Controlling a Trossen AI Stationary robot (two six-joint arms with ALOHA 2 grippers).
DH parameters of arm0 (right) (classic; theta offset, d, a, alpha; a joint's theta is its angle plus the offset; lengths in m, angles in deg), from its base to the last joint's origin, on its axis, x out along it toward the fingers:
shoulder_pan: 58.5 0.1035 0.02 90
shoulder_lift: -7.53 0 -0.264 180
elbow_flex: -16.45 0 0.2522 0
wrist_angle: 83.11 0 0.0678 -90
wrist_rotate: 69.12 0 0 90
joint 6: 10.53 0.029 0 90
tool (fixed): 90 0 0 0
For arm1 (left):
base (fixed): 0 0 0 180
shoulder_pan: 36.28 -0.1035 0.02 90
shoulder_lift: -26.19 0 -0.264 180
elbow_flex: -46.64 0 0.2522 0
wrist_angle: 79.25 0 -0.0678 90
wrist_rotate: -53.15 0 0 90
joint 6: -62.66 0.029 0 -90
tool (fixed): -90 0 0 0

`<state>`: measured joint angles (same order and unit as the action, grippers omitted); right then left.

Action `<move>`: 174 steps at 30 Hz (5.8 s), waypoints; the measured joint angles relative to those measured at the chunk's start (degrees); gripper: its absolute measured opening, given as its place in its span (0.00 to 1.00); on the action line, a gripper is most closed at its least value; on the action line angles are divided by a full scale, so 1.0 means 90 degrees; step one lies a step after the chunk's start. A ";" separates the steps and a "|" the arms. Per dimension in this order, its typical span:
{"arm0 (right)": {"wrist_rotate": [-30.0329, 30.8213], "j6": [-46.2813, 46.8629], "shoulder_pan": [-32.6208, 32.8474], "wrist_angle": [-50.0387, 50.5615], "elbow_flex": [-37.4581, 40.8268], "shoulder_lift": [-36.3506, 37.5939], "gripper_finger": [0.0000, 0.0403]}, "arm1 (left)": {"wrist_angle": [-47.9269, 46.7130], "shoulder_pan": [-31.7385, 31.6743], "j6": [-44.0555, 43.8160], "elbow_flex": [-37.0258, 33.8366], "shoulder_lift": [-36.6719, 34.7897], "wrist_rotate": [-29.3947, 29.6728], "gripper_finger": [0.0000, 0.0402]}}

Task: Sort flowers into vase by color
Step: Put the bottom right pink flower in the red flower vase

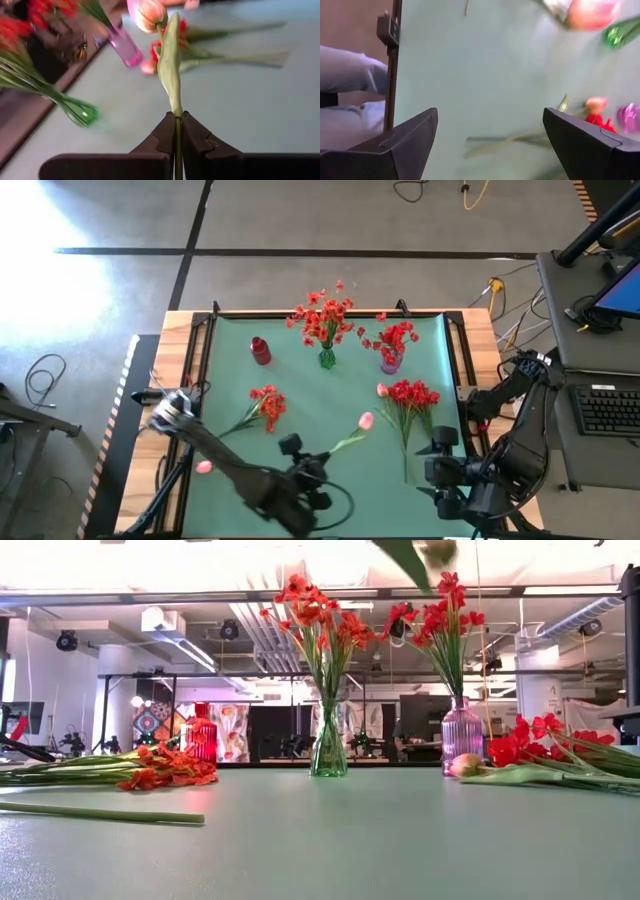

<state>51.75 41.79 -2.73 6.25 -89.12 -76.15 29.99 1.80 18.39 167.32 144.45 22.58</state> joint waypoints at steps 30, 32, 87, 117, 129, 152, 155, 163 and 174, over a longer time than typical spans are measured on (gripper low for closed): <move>0.1287 -0.3931 -0.2176 -0.4696 0.1569 -0.0044 0.88 | 1.6187 -0.0652 0.8181 -0.8767 -0.4277 -0.2377 0.00; 0.1075 -0.4239 -0.2252 -0.5390 0.1898 -0.0044 0.88 | 1.6052 -0.0812 0.7567 -0.8768 -0.4363 -0.2848 0.00; -0.1150 -0.6047 -0.3104 -1.3109 0.4279 -0.0241 0.05 | 1.4984 -0.0981 0.5969 -0.6963 -0.1787 -0.3487 0.31; -0.1048 -0.5073 -0.3247 -0.9754 0.3098 -0.0192 0.20 | 1.4213 -0.1109 0.5358 -0.6968 -0.1799 -0.3173 0.01; -0.0930 -0.5167 -0.3242 -0.9026 0.2927 0.0480 0.52 | 1.4224 -0.1181 0.6154 -0.7903 -0.3228 -0.2643 0.00; -0.0920 -0.5095 -0.3257 -0.8626 0.2939 0.0750 0.57 | 1.4213 -0.5701 0.6672 -1.0114 -0.6900 -0.3375 0.00; -0.0917 -0.5097 -0.3257 -0.8618 0.2939 0.0750 0.57 | 1.4196 -0.6490 0.6263 -1.0101 -0.6759 -0.3967 0.00; -0.0917 -0.5098 -0.3262 -0.8566 0.2940 0.0750 0.57 | 1.4180 -0.7372 0.5865 -1.0110 -0.6321 -0.4414 0.00; -0.0917 -0.5098 -0.3262 -0.8533 0.2941 0.0750 0.57 | 1.4194 -0.7392 0.5509 -1.0181 -0.6204 -0.4501 0.00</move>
<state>43.49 -4.09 -32.08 -70.54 -62.65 -69.39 157.73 -64.73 67.96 75.69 88.61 -17.93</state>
